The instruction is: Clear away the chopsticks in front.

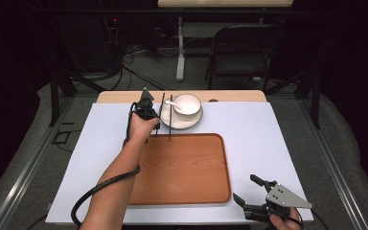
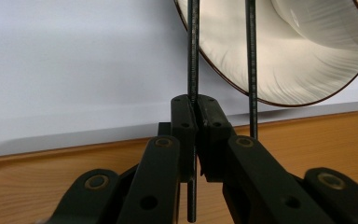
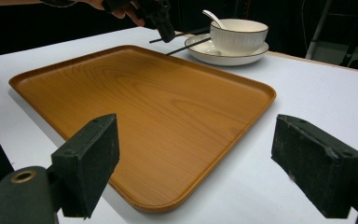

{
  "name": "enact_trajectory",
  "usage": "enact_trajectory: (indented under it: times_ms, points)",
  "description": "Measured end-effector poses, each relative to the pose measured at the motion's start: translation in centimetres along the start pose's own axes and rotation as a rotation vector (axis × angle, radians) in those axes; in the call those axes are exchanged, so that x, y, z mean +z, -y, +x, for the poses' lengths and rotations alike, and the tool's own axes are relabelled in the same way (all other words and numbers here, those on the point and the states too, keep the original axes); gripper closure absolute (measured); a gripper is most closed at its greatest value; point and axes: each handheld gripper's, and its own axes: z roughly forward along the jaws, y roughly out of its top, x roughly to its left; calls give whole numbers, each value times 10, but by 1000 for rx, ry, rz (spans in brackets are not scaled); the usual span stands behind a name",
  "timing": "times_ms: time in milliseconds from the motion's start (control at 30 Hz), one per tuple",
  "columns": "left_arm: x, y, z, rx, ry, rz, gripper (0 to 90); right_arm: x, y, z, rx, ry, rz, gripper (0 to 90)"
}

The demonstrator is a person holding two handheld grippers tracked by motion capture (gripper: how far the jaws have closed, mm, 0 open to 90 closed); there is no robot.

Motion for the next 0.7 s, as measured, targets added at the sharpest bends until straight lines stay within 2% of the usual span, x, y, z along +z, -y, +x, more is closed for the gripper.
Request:
enact_trajectory:
  times_ms: [200, 333, 700]
  points:
    - [-9, 1, 7, -15, 6, -21, 864, 0, 0, 0, -1, 0, 1, 144]
    - [-14, 3, 13, -7, 11, -28, 864, 0, 0, 0, 1, 0, 2, 145]
    - [-25, 17, 34, -8, 96, -56, 864, 0, 0, 0, 2, 1, 2, 144]
